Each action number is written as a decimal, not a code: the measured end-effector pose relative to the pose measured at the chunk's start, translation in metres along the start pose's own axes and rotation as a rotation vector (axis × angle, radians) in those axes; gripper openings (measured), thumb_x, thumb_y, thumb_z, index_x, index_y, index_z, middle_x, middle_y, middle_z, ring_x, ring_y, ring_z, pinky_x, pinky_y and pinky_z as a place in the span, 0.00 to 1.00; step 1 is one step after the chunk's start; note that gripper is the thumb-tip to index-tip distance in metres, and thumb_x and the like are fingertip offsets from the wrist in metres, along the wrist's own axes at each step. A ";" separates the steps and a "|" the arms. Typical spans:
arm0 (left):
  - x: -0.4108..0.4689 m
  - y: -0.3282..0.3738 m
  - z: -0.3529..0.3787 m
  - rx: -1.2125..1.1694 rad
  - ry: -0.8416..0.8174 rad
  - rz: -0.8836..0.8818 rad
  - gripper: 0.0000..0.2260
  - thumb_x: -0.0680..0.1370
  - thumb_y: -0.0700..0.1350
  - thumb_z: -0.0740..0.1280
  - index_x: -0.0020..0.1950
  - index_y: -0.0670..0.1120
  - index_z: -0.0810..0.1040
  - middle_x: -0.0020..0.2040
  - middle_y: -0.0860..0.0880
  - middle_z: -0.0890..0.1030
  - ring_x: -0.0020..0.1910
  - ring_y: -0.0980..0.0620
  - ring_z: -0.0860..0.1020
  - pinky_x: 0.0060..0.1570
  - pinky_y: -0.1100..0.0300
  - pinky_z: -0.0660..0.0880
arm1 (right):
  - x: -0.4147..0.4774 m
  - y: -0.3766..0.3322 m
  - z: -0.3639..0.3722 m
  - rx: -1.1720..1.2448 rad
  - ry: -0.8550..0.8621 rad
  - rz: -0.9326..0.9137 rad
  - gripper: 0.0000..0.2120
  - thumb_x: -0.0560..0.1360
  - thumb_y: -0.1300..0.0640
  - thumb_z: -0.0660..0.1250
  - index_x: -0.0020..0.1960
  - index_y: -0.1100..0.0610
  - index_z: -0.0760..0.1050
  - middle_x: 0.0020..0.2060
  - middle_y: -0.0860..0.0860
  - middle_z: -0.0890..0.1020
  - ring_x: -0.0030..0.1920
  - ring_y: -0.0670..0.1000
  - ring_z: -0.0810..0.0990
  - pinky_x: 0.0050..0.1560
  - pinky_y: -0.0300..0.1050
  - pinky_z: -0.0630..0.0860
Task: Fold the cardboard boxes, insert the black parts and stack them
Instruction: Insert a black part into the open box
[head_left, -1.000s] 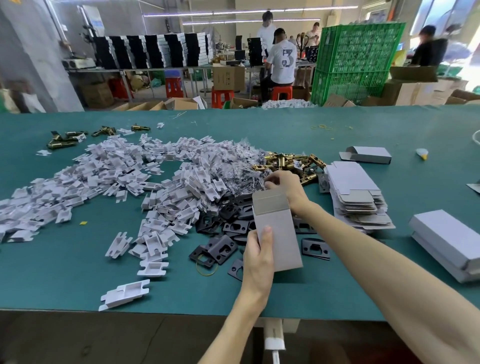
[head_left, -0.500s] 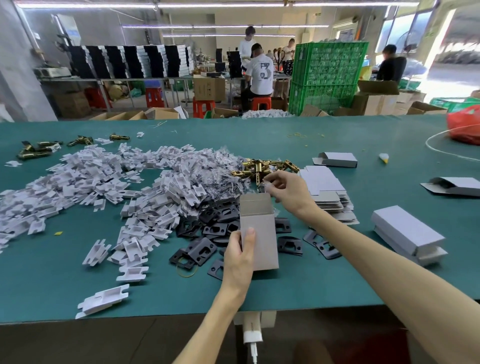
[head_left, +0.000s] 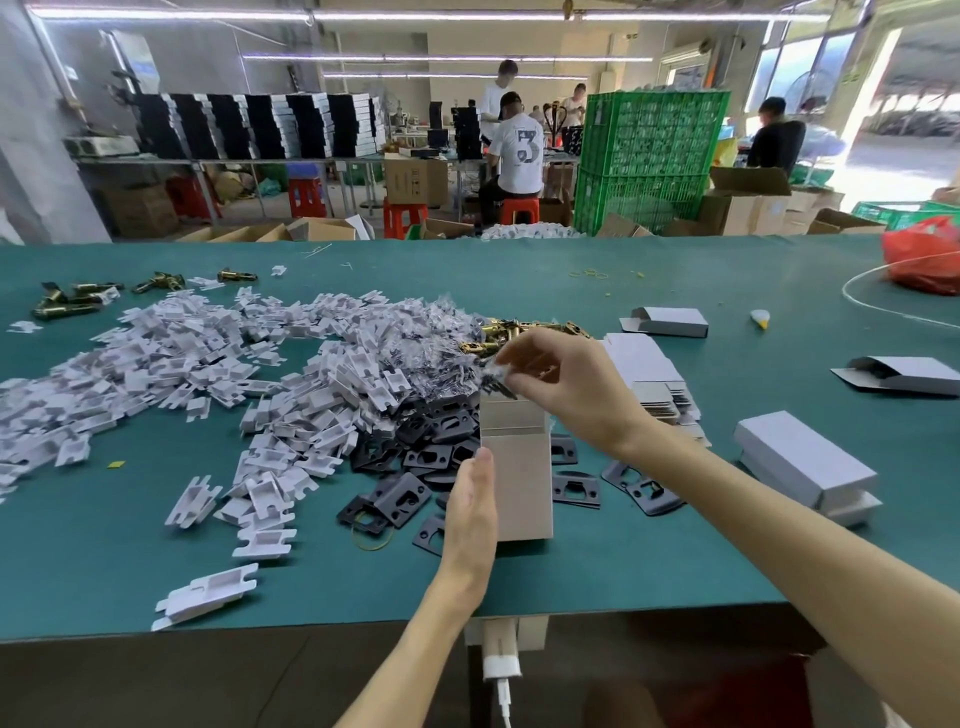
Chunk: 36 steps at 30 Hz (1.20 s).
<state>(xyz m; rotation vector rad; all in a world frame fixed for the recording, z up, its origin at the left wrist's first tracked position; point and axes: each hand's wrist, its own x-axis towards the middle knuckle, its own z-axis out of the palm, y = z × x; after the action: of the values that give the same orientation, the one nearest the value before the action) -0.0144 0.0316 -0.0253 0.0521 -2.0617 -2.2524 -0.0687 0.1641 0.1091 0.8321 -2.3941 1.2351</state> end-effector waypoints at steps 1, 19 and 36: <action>0.000 -0.001 -0.001 -0.017 0.000 0.000 0.22 0.79 0.68 0.54 0.71 0.63 0.66 0.61 0.80 0.71 0.60 0.82 0.67 0.62 0.81 0.61 | -0.002 0.000 0.002 -0.044 -0.018 -0.025 0.07 0.76 0.67 0.72 0.54 0.60 0.82 0.44 0.50 0.85 0.45 0.47 0.83 0.51 0.41 0.80; 0.002 -0.002 0.002 -0.098 0.050 -0.030 0.20 0.79 0.68 0.54 0.61 0.63 0.79 0.56 0.56 0.85 0.58 0.57 0.82 0.65 0.47 0.77 | -0.031 0.007 -0.007 -0.437 -0.256 -0.128 0.05 0.79 0.59 0.70 0.54 0.55 0.84 0.48 0.46 0.85 0.52 0.47 0.79 0.56 0.50 0.76; 0.005 -0.007 0.001 -0.105 -0.009 0.015 0.18 0.84 0.63 0.52 0.47 0.70 0.81 0.46 0.59 0.85 0.45 0.61 0.83 0.46 0.62 0.80 | -0.037 0.015 -0.016 -0.382 -0.311 -0.038 0.07 0.82 0.52 0.66 0.56 0.51 0.81 0.47 0.42 0.81 0.58 0.45 0.71 0.61 0.44 0.72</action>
<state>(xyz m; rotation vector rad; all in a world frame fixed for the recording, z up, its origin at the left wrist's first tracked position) -0.0203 0.0327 -0.0325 0.0201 -1.9374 -2.3522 -0.0487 0.1965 0.0895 0.9948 -2.7165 0.6333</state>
